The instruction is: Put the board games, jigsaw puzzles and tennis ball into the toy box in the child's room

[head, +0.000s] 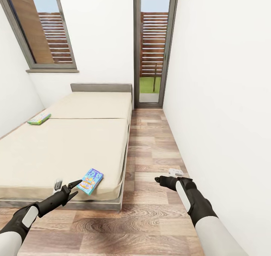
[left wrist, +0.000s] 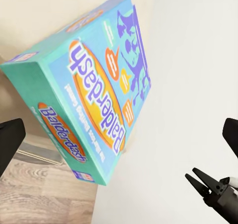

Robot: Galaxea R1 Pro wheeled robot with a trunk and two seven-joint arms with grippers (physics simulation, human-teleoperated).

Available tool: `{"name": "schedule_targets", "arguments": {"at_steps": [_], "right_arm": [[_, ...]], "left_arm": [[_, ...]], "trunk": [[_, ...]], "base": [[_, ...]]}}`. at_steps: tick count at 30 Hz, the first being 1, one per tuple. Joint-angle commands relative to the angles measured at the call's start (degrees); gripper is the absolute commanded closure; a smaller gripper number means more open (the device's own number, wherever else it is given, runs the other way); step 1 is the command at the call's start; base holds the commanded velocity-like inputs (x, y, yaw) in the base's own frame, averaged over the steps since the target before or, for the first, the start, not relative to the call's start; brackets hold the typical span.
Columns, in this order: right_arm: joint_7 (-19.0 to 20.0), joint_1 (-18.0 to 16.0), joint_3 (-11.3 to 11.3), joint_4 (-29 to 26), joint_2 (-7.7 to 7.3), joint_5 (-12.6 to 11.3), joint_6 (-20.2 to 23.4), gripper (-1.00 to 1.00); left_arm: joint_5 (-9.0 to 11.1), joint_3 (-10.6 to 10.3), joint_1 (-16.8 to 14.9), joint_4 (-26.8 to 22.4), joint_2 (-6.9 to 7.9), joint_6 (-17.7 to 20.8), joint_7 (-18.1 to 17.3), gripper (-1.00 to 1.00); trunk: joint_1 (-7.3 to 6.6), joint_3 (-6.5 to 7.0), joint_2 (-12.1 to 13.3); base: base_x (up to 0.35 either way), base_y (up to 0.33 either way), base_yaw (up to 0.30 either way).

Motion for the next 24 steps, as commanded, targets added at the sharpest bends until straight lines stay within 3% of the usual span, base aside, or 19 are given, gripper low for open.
{"name": "schedule_targets", "arguments": {"at_steps": [1, 24], "right_arm": [[0.3, 0.0, -0.2, -0.1, 0.05, 0.1, 0.3, -1.00], [0.3, 0.0, -0.3, -0.1, 0.05, 0.1, 0.3, -1.00]], "left_arm": [[0.1, 0.1, 0.0, 0.0, -0.01, 0.4, -0.1, -1.00], [0.1, 0.1, 0.0, 0.0, -0.03, 0.4, -0.1, -1.00]], "trunk": [[-0.01, -0.05, 0.0], [-0.01, -0.05, 0.0]], "base": [[0.000, 0.000, 0.000], [0.000, 0.000, 0.000]]}}
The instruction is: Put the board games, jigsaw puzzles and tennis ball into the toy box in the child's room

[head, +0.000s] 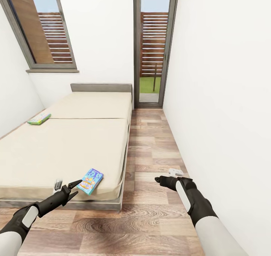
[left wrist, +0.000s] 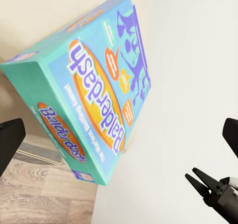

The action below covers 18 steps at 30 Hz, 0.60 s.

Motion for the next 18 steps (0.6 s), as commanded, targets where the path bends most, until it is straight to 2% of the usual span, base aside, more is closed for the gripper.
{"name": "schedule_targets", "arguments": {"at_steps": [1, 3, 10, 18], "right_arm": [[0.3, 0.0, -0.2, 0.0, 0.06, 0.1, 0.3, -1.00], [0.3, 0.0, -0.2, 0.0, 0.06, 0.1, 0.3, -1.00], [0.3, 0.0, -0.4, -0.1, 0.06, 0.1, 0.3, -1.00], [0.3, 0.0, -0.4, -0.1, 0.06, 0.1, 0.3, -1.00]], "left_arm": [[0.1, 0.1, 0.0, 0.0, 0.00, 0.4, -0.1, -1.00], [0.1, 0.1, 0.0, 0.0, 0.00, 0.4, -0.1, -1.00], [0.1, 0.1, 0.0, 0.0, -0.06, 0.4, -0.1, -1.00], [0.1, 0.1, 0.0, 0.0, -0.04, 0.4, -0.1, -1.00]], "trunk": [[-0.01, -0.05, 0.0], [-0.01, -0.05, 0.0], [1.53, -1.31, -2.8], [1.53, -1.31, -2.8]], "base": [[0.000, 0.000, 0.000], [0.000, 0.000, 0.000], [0.000, 0.000, 0.000], [0.000, 0.000, 0.000]]}}
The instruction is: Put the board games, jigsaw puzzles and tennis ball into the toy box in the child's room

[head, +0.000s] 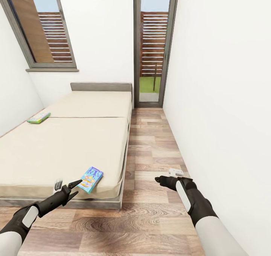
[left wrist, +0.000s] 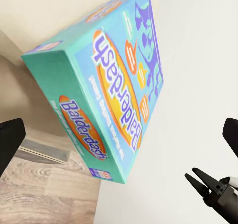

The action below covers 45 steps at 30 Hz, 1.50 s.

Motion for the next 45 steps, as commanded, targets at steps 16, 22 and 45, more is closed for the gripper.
{"name": "schedule_targets", "arguments": {"at_steps": [16, 22, 45], "right_arm": [[0.3, 0.0, -0.3, 0.0, 0.06, 0.1, 0.3, -1.00], [0.3, 0.0, -0.3, -0.1, 0.06, 0.1, 0.3, -1.00], [0.3, 0.0, -0.2, 0.0, 0.06, 0.1, 0.3, -1.00]], "left_arm": [[0.1, 0.1, 0.0, 0.0, -0.05, 0.4, -0.1, -1.00], [0.1, 0.1, 0.0, 0.0, -0.06, 0.4, -0.2, -1.00], [0.1, 0.1, 0.0, 0.0, -0.14, 0.4, -0.1, -1.00]], "trunk": [[0.87, -0.77, -1.6], [0.87, -0.77, -1.6], [0.87, -0.77, -1.6]], "base": [[0.000, 0.000, 0.000], [0.000, 0.000, 0.000], [0.026, -0.025, 0.000]]}}
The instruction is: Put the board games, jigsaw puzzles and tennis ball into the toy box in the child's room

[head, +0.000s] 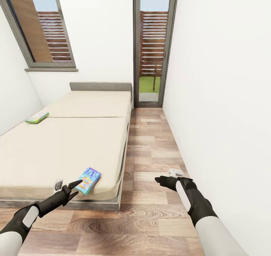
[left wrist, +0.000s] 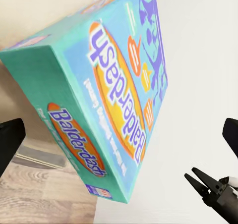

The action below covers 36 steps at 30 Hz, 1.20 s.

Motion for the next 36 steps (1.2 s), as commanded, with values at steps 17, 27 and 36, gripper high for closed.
{"name": "schedule_targets", "arguments": {"at_steps": [17, 27, 36], "right_arm": [[0.3, 0.0, -0.2, -0.1, 0.06, 0.1, 0.3, -1.00], [0.3, 0.0, -0.2, -0.1, 0.06, 0.1, 0.3, -1.00], [0.3, 0.0, -0.2, -0.1, 0.06, 0.1, 0.3, -1.00]], "left_arm": [[0.1, 0.1, 0.0, 0.0, -0.01, 0.4, -0.1, -1.00], [0.1, 0.1, 0.0, 0.0, -0.01, 0.4, -0.1, -1.00], [0.1, 0.1, 0.0, 0.0, -0.01, 0.4, -0.1, -1.00]], "trunk": [[0.01, -0.05, 0.0], [0.01, -0.05, 0.0], [0.01, -0.05, 0.0]], "base": [[0.059, -0.001, 0.000], [0.000, 0.000, 0.000], [0.000, 0.000, 0.000]]}}
